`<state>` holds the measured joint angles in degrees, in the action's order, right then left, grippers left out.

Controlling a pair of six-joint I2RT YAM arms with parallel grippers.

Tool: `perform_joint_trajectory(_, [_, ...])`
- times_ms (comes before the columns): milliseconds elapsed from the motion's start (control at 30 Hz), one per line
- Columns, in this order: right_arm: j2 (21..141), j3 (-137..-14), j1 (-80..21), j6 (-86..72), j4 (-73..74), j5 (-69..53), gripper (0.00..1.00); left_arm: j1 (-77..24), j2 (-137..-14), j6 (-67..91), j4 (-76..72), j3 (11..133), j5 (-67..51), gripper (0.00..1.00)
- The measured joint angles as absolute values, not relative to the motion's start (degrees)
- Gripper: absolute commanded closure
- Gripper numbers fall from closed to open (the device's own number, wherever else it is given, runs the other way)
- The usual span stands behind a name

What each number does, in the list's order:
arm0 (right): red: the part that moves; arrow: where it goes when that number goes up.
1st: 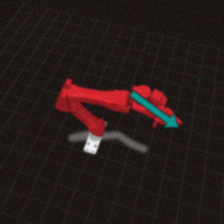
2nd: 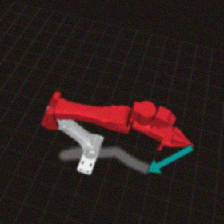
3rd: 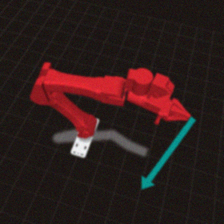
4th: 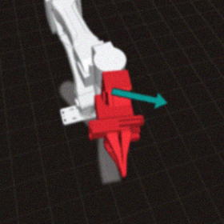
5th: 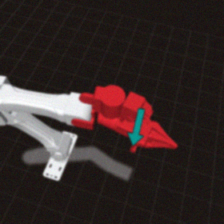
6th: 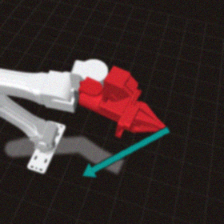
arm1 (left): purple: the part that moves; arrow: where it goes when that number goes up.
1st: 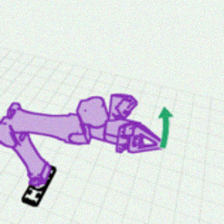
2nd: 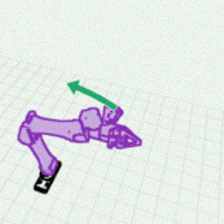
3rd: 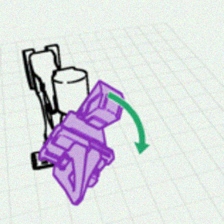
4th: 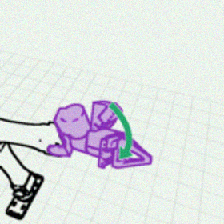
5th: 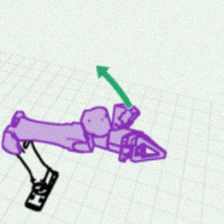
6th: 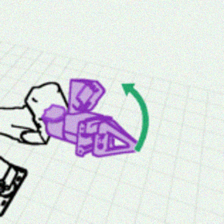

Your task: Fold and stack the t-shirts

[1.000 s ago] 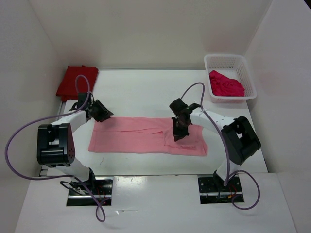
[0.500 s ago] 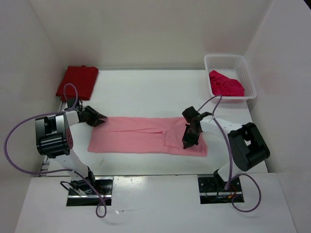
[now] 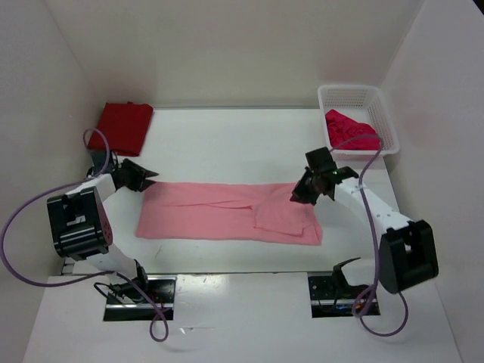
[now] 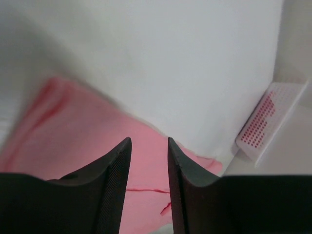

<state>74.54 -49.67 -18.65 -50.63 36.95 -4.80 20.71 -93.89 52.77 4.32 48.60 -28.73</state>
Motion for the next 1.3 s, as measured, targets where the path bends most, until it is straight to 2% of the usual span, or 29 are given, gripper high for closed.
perform_joint_trajectory(100, [81.9, -54.0, -17.6, -48.1, 32.1, -4.8, 1.00, 15.0, -91.6, 52.2, 4.4, 52.7, -27.8, 0.57])
perform_joint_trajectory(300, [95.6, -55.0, -17.6, -45.5, 27.0, -4.4, 1.00, 3.2, -89.8, 48.1, 4.3, 57.6, -27.0, 0.57])
perform_joint_trajectory(433, [101.5, -59.7, -17.6, -44.9, 26.9, -4.5, 1.00, 2.5, -89.5, 46.2, 5.2, 57.0, -27.1, 0.57])
perform_joint_trajectory(567, [109.9, -70.3, -17.7, -43.8, 27.3, -4.9, 1.00, 2.6, -89.0, 44.8, 7.1, 55.7, -28.4, 0.57])
perform_joint_trajectory(633, [116.3, -79.9, -17.9, -43.0, 28.4, -5.1, 1.00, 2.3, -88.8, 44.1, 8.4, 55.7, -29.2, 0.57])
perform_joint_trajectory(700, [126.0, -94.9, -18.5, -41.5, 29.5, -4.1, 1.00, 1.2, -88.2, 43.6, 9.5, 55.6, -29.8, 0.57])
perform_joint_trajectory(767, [138.9, -115.4, -19.5, -40.1, 32.3, -2.7, 1.00, 0.1, -87.0, 43.4, 10.0, 55.1, -30.1, 0.56])
perform_joint_trajectory(833, [151.4, -136.5, -20.4, -39.3, 36.0, -2.8, 0.93, -1.0, -85.3, 43.3, 10.5, 54.0, -30.4, 0.56])
perform_joint_trajectory(867, [156.4, -146.6, -20.8, -39.1, 38.3, -3.0, 0.93, -1.4, -84.1, 43.4, 11.0, 53.2, -30.5, 0.56])
perform_joint_trajectory(900, [159.8, -153.0, -21.2, -39.0, 38.8, -3.5, 0.93, -1.5, -83.0, 43.5, 11.2, 52.3, -30.7, 0.56])
perform_joint_trajectory(967, [158.8, -152.1, -21.8, -38.8, 39.7, -4.7, 0.90, -1.8, -81.1, 43.7, 12.0, 50.8, -30.8, 0.56])
perform_joint_trajectory(1067, [152.0, -144.4, -22.9, -37.8, 40.6, -4.8, 0.79, -2.3, -80.3, 43.9, 12.6, 50.1, -30.8, 0.56])
perform_joint_trajectory(1100, [149.7, -142.9, -23.4, -37.3, 41.1, -4.6, 0.75, -2.7, -80.3, 43.9, 12.6, 50.1, -30.8, 0.56])
perform_joint_trajectory(1133, [146.8, -141.0, -23.9, -36.7, 41.4, -4.4, 0.66, -3.2, -80.3, 43.9, 12.6, 50.1, -30.7, 0.56])
perform_joint_trajectory(1200, [138.8, -135.3, -25.4, -35.6, 40.7, -4.2, 0.57, -4.1, -80.3, 43.9, 12.8, 50.3, -30.7, 0.58])
perform_joint_trajectory(1233, [133.8, -130.0, -26.0, -34.9, 38.3, -4.5, 0.56, -4.5, -80.3, 43.9, 12.9, 50.5, -30.5, 0.60])
perform_joint_trajectory(1267, [127.4, -123.4, -26.9, -34.9, 37.0, -5.3, 0.60, -4.7, -80.3, 43.9, 13.0, 50.7, -30.2, 0.64])
perform_joint_trajectory(1300, [121.6, -117.6, -27.6, -35.0, 35.2, -6.3, 0.72, -4.8, -80.3, 43.8, 13.1, 50.9, -29.9, 0.77])
